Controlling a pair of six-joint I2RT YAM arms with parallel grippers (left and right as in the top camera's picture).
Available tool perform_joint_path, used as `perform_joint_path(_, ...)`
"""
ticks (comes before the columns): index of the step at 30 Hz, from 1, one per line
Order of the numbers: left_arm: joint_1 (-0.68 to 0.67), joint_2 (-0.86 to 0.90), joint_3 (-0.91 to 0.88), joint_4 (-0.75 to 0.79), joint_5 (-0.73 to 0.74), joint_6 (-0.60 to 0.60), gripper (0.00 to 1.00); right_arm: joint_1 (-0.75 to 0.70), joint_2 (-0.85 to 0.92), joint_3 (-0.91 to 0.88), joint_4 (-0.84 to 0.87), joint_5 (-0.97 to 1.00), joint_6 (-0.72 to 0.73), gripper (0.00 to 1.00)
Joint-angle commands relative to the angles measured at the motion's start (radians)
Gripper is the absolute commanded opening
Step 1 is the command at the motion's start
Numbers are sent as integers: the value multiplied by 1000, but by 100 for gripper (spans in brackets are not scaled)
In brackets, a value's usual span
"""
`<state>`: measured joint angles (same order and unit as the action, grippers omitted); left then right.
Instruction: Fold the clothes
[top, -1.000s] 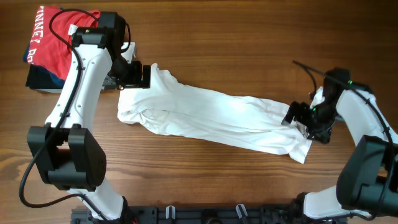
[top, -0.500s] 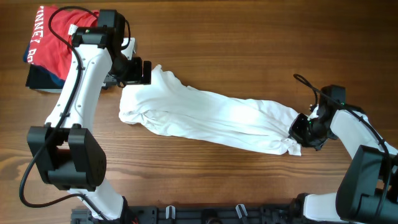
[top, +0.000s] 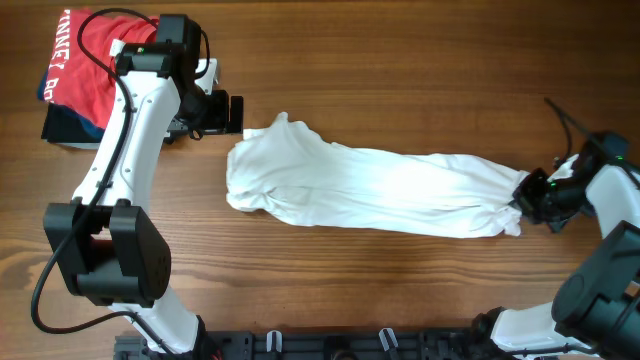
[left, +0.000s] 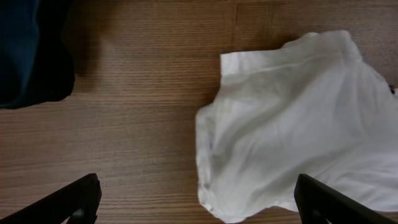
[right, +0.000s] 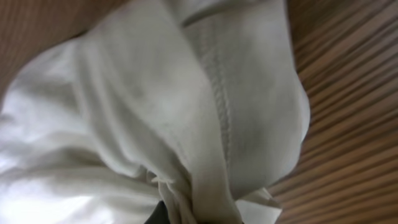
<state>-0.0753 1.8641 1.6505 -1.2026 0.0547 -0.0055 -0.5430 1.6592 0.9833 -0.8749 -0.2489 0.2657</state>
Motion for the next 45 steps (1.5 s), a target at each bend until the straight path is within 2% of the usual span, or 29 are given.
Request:
perform_joint_path(1,10,-16,1,4,16,-10,100,-9,5,101,-63,-71,-131,4)
perform_joint_path(6,10,-16,1,11,16,-10,100,103,3,171,-155,-126,-187,4)
perform_joint_path(10,10,-16,1,15,16,-10,100,280,3,171,-181,-126,-183,4)
perform_joint_path(16,10,-16,1,16,16,-10,100,584,3,171,-112,-98,-49,4)
perform_joint_path(24,10,-16,1,19,16,-10,100,818,7,171,34,-75,101,11)
perform_joint_path(25,10,-16,1,19,16,-10,100,829,7,171,39,-72,105,18)
perform_joint_path(26,10,-16,1,19,16,-10,100,843,7,171,46,-72,105,43)
perform_joint_path(27,10,-16,1,19,16,-10,100,850,7,171,46,-72,104,60)
perform_joint_path(28,10,-16,1,19,16,-10,100,850,7,171,43,-73,104,72)
perform_joint_path(29,10,-16,1,18,16,-10,100,849,6,172,36,-74,104,76)
perform_joint_path(34,10,-16,1,19,17,-10,100,846,4,210,-31,-87,98,76)
perform_joint_path(38,10,-11,1,16,72,-10,100,846,-13,264,-80,-34,74,77)
perform_joint_path(42,10,51,-11,-3,225,6,100,808,-16,379,-199,46,13,88)
perform_joint_path(45,10,95,-65,-2,272,34,100,765,-16,420,-254,52,-35,91)
